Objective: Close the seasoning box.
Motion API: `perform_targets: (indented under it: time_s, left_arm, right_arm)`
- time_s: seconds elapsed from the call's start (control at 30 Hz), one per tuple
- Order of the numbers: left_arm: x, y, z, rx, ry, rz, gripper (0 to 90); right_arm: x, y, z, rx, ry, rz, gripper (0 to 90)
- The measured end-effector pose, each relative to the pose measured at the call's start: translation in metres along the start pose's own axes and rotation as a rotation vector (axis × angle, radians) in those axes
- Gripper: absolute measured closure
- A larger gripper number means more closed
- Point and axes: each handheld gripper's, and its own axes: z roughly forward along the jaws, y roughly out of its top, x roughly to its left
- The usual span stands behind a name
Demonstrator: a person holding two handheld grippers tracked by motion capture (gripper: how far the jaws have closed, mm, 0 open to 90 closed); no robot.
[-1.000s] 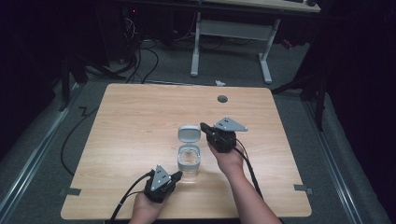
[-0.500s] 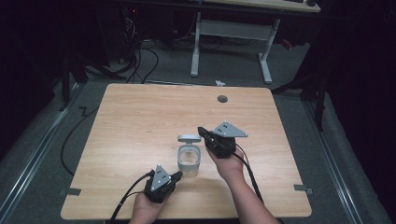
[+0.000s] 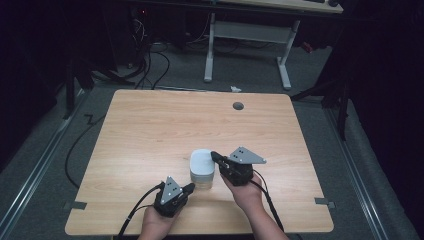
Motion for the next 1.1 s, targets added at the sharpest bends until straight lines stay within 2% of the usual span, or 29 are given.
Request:
perform_targets:
  time_s: [0.13, 0.2, 0.27, 0.3, 0.33, 0.37, 0.4, 0.43, 0.47, 0.5, 0.53, 0.57, 0.6, 0.73, 0.77, 0.8, 0.9, 0.97, 1.0, 1.03, 1.1]
  left_arm:
    - [0.001, 0.004, -0.003, 0.008, -0.004, -0.018, 85.3]
    - [0.002, 0.010, -0.008, -0.003, -0.009, -0.039, 81.7]
    - [0.005, 0.015, -0.011, -0.015, -0.003, -0.037, 80.0]
    - [0.009, 0.020, -0.015, -0.025, 0.009, -0.028, 75.7]
    - [0.022, 0.029, -0.020, -0.034, 0.045, -0.016, 73.2]
    - [0.022, 0.029, -0.020, -0.034, 0.045, -0.016, 71.0]
    - [0.036, 0.037, -0.025, -0.049, 0.092, 0.010, 69.4]
    - [0.036, 0.037, -0.025, -0.049, 0.092, 0.010, 67.8]
    - [0.053, 0.048, -0.030, -0.054, 0.143, 0.013, 65.5]
    - [0.060, 0.052, -0.032, -0.066, 0.171, 0.020, 63.4]
    - [0.060, 0.052, -0.032, -0.066, 0.171, 0.020, 61.0]
    - [0.067, 0.056, -0.033, -0.075, 0.197, 0.029, 61.0]
    - [0.082, 0.062, -0.037, -0.076, 0.250, 0.033, 57.6]
    - [0.104, 0.067, -0.045, -0.082, 0.324, 0.032, 54.4]
    - [0.104, 0.067, -0.045, -0.082, 0.324, 0.032, 54.1]
    - [0.113, 0.067, -0.049, -0.079, 0.354, 0.030, 53.9]
    - [0.121, 0.069, -0.057, -0.093, 0.378, 0.005, 52.9]
    - [0.122, 0.068, -0.061, -0.105, 0.390, -0.011, 52.9]
    - [0.122, 0.067, -0.063, -0.095, 0.397, -0.006, 52.9]
    - [0.121, 0.066, -0.064, -0.092, 0.396, 0.000, 52.8]
    - [0.119, 0.066, -0.064, -0.099, 0.391, 0.006, 52.5]
  right_arm:
    - [0.000, 0.002, -0.007, -0.019, -0.007, -0.007, 89.8]
    - [-0.003, 0.001, -0.011, -0.023, -0.010, 0.007, 89.5]
    - [-0.005, 0.000, -0.012, -0.023, -0.012, 0.010, 89.2]
    - [-0.013, -0.005, -0.015, -0.008, -0.029, 0.027, 89.0]
    - [-0.018, -0.008, -0.016, -0.005, -0.038, 0.034, 88.7]
    - [-0.018, -0.008, -0.016, -0.005, -0.038, 0.034, 88.7]
    - [-0.028, -0.016, -0.017, 0.010, -0.062, 0.050, 88.7]
    - [-0.032, -0.019, -0.018, 0.016, -0.070, 0.060, 88.7]
    - [-0.039, -0.023, -0.018, 0.024, -0.086, 0.067, 88.6]
    - [-0.044, -0.027, -0.019, 0.034, -0.101, 0.077, 88.7]
    - [-0.050, -0.030, -0.021, 0.038, -0.112, 0.080, 88.7]
    - [-0.050, -0.030, -0.021, 0.038, -0.112, 0.080, 88.7]
    - [-0.060, -0.034, -0.026, 0.048, -0.142, 0.084, 88.0]
    - [-0.083, -0.050, -0.043, 0.065, -0.201, 0.117, 86.0]
    - [-0.083, -0.050, -0.043, 0.065, -0.201, 0.117, 86.0]
    - [-0.094, -0.060, -0.055, 0.064, -0.233, 0.140, 84.8]
    - [-0.106, -0.080, -0.078, 0.062, -0.285, 0.193, 81.6]
    - [-0.106, -0.095, -0.094, 0.055, -0.318, 0.210, 80.3]
    - [-0.106, -0.101, -0.102, 0.044, -0.329, 0.221, 80.3]
    - [-0.105, -0.103, -0.108, 0.030, -0.331, 0.240, 80.3]
    - [-0.104, -0.101, -0.112, 0.024, -0.318, 0.235, 79.5]
